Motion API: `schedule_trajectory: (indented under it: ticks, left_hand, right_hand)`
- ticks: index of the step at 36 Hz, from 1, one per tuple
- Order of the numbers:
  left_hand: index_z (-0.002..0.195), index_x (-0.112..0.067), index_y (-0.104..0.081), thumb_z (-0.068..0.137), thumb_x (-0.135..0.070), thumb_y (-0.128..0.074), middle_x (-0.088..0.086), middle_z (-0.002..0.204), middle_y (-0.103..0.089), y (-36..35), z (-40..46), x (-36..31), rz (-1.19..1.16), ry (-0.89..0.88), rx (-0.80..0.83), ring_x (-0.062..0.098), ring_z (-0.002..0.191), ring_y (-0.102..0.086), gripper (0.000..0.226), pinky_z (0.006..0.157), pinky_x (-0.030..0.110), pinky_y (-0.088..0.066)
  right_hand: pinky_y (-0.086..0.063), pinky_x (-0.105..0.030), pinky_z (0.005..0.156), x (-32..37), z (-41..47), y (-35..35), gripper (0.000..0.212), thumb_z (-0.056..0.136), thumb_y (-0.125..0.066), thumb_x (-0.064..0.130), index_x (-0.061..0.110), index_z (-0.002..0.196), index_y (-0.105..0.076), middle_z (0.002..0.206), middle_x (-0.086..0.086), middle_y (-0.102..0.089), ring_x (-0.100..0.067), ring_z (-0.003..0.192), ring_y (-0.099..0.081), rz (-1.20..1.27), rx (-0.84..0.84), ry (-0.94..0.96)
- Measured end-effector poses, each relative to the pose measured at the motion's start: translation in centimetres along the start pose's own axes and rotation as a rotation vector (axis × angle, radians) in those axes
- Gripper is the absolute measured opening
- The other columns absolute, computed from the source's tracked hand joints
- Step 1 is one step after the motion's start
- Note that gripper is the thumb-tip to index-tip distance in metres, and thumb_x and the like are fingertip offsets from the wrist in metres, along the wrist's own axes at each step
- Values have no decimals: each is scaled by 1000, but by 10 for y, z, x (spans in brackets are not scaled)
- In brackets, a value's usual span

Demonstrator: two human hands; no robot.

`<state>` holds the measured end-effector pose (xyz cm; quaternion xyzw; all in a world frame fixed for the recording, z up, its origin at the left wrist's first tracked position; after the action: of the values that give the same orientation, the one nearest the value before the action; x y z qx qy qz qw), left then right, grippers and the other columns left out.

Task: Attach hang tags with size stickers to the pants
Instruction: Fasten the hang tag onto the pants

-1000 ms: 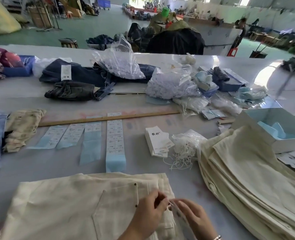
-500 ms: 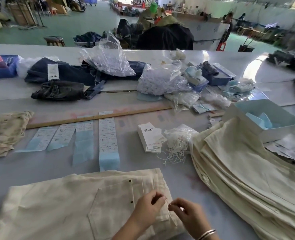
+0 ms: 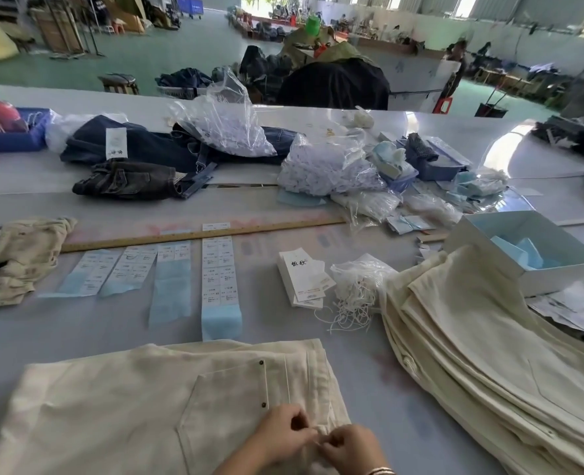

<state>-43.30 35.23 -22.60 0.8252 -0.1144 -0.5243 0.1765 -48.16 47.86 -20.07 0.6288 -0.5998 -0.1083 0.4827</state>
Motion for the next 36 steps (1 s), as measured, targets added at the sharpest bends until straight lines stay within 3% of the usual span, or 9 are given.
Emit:
schedule_trajectory:
  ticks: [3, 5, 7, 10, 13, 20, 23, 29, 36]
  left_hand:
    - [70, -26, -54, 85, -21, -71, -11, 71, -55, 3, 1, 1, -147, 40, 60, 3, 75, -49, 23, 74, 12, -40]
    - [75, -24, -58, 87, -15, -67, -7, 77, -58, 5, 0, -1, -174, 36, 95, 3, 80, -50, 18, 76, 12, -40]
    - [78, -23, -59, 91, -9, -61, -1, 81, -58, 9, -2, -3, -235, 23, 102, 5, 80, -51, 19, 75, 13, -40]
    - [81, -19, -61, 92, -2, -57, -2, 73, -58, 15, -6, 1, -358, 23, 61, -3, 61, -52, 20, 64, 11, -42]
    - [87, -14, -61, 87, 5, -59, -2, 66, -54, 16, -9, 8, -437, 30, -13, -3, 55, -51, 19, 64, 16, -46]
    - [67, -25, -65, 79, -14, -75, -5, 68, -66, 20, -12, 16, -396, 35, -178, 4, 68, -58, 19, 72, 17, -50]
    - [65, -22, -64, 80, -13, -75, -8, 60, -65, 20, -13, 19, -409, 51, -193, 3, 62, -58, 20, 69, 17, -49]
    - [72, -10, -60, 87, -6, -65, -1, 65, -69, 25, -16, 23, -593, 168, -231, 7, 53, -59, 16, 52, 17, -42]
    - [80, -6, -56, 92, -6, -59, -2, 70, -72, 18, -13, 10, -667, 197, -150, 7, 52, -59, 12, 52, 19, -44]
  right_hand:
    - [-35, -3, 52, 8, 5, 3, 33, 80, -61, 48, 67, 57, -46, 40, 37, -43, 6, 46, -46, 0, -34, 13]
    - [-36, -5, 53, 10, 7, 4, 11, 80, -60, 46, 48, 70, -62, 43, 23, -51, 2, 51, -44, 35, -87, 6]
    - [-34, -8, 54, 9, 11, 3, 23, 82, -59, 44, 22, 80, -68, 49, 8, -50, -4, 63, -47, 57, -136, 11]
    - [-34, -6, 61, 19, 5, 4, 8, 84, -62, 40, 47, 88, -60, 66, 6, -49, -4, 72, -49, 107, -156, 25]
    - [-37, -10, 68, 20, 6, 1, 53, 82, -67, 34, 76, 76, -35, 78, 3, -55, -6, 77, -53, 139, -196, 36]
    - [-39, -5, 67, 19, 5, 0, 43, 80, -71, 30, 67, 86, -48, 82, 2, -57, -2, 73, -55, 225, -182, 43]
    - [-40, -4, 68, 18, 5, 4, 13, 78, -74, 24, 37, 77, -75, 76, 7, -58, 3, 70, -58, 214, -151, 46]
    - [-44, -17, 76, 3, 1, 36, 43, 73, -68, -4, 37, 86, -66, 85, 4, -60, -15, 76, -57, 281, -255, 42]
    - [-38, -2, 65, -7, 5, 40, 59, 71, -62, -1, 49, 41, -58, 52, 18, -55, 21, 72, -52, 162, -224, 8]
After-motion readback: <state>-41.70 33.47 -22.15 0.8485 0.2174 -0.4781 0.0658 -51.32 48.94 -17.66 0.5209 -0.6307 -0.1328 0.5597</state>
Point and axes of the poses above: each hand's wrist, its own z-axis towards the middle knuckle, its own y-axis out of the back of the hand, x = y × z, the point moved 6 cm from there along z, towards the middle knuckle
